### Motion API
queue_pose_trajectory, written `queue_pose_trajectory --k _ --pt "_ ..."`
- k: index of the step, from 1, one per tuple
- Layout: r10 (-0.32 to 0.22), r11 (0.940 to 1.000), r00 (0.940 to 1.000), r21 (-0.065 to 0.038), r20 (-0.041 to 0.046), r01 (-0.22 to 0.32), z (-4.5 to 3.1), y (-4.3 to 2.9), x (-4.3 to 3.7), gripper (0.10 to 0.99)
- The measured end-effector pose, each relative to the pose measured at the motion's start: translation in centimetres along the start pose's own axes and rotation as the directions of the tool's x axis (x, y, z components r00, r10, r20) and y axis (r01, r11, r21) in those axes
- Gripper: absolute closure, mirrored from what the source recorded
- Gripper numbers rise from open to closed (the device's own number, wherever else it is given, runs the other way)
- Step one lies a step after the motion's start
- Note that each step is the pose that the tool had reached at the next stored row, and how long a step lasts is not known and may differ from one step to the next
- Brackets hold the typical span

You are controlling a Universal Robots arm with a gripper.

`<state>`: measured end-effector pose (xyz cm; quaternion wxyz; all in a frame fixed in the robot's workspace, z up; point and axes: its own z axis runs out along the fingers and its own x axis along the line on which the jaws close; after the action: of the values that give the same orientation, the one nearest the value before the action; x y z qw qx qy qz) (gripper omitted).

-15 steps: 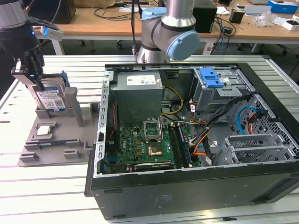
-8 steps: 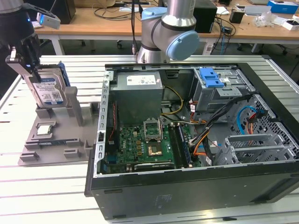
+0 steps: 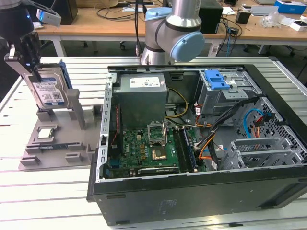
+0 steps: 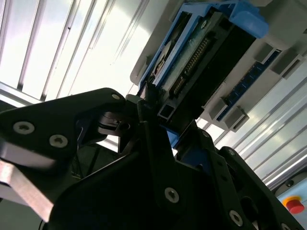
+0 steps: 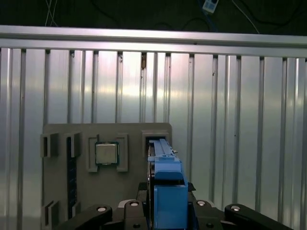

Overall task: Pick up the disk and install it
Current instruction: 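Pick up the disk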

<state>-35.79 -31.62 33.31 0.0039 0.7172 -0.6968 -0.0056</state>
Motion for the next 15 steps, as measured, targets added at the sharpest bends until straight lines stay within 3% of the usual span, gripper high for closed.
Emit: queue_pose_trajectory --k 15 --pt "0.0 1.0 1.0 0.0 0.0 0.0 -1.8 0.02 -0.21 0.722"
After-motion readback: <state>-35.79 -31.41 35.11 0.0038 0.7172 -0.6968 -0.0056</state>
